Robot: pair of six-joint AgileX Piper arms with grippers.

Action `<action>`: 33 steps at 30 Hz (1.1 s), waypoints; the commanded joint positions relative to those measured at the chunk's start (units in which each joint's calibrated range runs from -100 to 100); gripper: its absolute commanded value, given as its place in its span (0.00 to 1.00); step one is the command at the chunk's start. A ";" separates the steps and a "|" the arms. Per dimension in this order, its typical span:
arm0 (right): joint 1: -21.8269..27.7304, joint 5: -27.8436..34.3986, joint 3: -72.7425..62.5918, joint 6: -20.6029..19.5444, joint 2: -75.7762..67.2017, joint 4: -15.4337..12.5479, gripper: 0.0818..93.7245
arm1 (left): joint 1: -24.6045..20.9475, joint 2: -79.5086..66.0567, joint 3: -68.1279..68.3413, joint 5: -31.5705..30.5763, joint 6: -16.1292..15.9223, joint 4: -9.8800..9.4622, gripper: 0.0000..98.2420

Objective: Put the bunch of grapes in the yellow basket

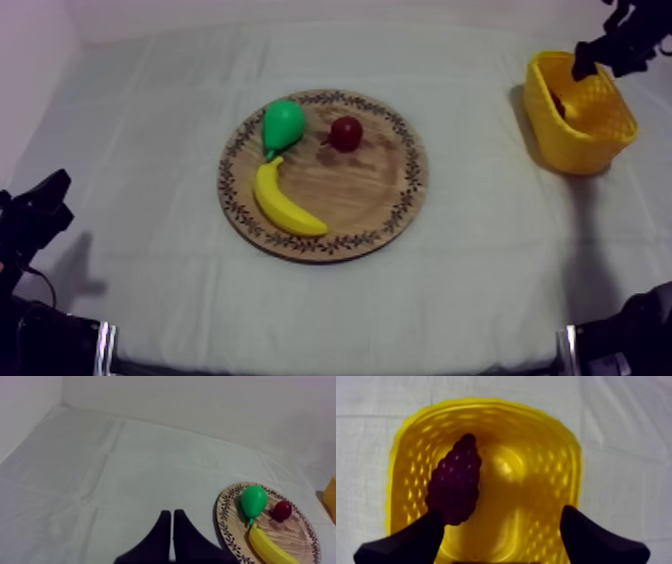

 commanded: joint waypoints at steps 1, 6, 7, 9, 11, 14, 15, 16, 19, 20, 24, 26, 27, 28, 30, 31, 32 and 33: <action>0.17 -6.07 5.61 -0.34 -8.26 0.28 0.65 | 0.00 0.00 -0.03 -0.05 -0.01 -0.03 0.00; 0.54 -16.87 18.23 -0.82 -22.78 1.15 0.61 | 0.00 0.00 -0.03 -0.05 0.01 -0.03 0.00; 0.57 -18.59 20.70 -1.01 -25.70 1.41 0.60 | 0.00 0.00 -0.03 -0.05 0.02 -0.03 0.00; 0.59 -21.45 25.32 -1.48 -31.29 1.89 0.58 | 0.00 0.00 -0.03 -0.05 0.03 -0.03 0.00; 0.45 -23.80 29.41 -2.04 -36.42 2.34 0.56 | 0.00 0.00 -0.03 -0.05 0.03 -0.03 0.00; -0.05 -25.92 34.69 -2.95 -43.15 3.13 0.52 | 0.00 0.00 -0.03 -0.05 0.03 -0.03 0.00; -0.26 -26.32 36.22 -3.26 -45.20 3.39 0.51 | 0.00 0.00 -0.03 -0.05 0.03 -0.03 0.00; -0.47 -26.70 37.73 -3.58 -47.17 3.64 0.50 | 0.00 0.00 -0.03 -0.05 0.03 -0.03 0.00; -1.02 -27.49 41.84 -4.46 -52.72 4.20 0.46 | 0.00 0.00 -0.03 -0.05 0.03 -0.03 0.00; -1.16 -27.74 43.13 -4.69 -54.50 4.27 0.44 | 0.00 0.00 -0.03 -0.05 0.03 -0.03 0.00; -1.52 -28.65 48.31 -4.79 -61.56 3.88 0.35 | 0.00 0.00 -0.03 -0.05 0.03 -0.03 0.00; -1.78 -29.06 51.07 -4.80 -65.16 3.71 0.30 | 0.00 0.00 -0.03 -0.05 0.01 -0.03 0.00; -1.97 -29.22 52.50 -4.77 -66.97 3.64 0.27 | 0.00 0.00 -0.03 -0.05 0.02 -0.03 0.00; -2.17 -29.41 53.92 -4.73 -68.78 3.57 0.24 | 0.00 0.00 -0.03 -0.05 0.02 -0.03 0.00; -2.60 -29.91 56.79 -4.63 -72.37 3.32 0.16 | 0.00 0.00 -0.03 -0.05 0.03 -0.03 0.00; -2.85 -30.23 58.23 -4.53 -74.13 3.14 0.13 | 0.00 0.00 -0.03 -0.05 0.03 -0.03 0.00; -3.11 -30.65 59.74 -4.43 -75.90 2.94 0.11 | 0.00 0.00 -0.03 -0.05 0.03 -0.03 0.00; -3.36 -31.13 61.36 -4.26 -77.63 2.73 0.08 | 0.00 0.00 -0.03 -0.05 0.03 -0.03 0.00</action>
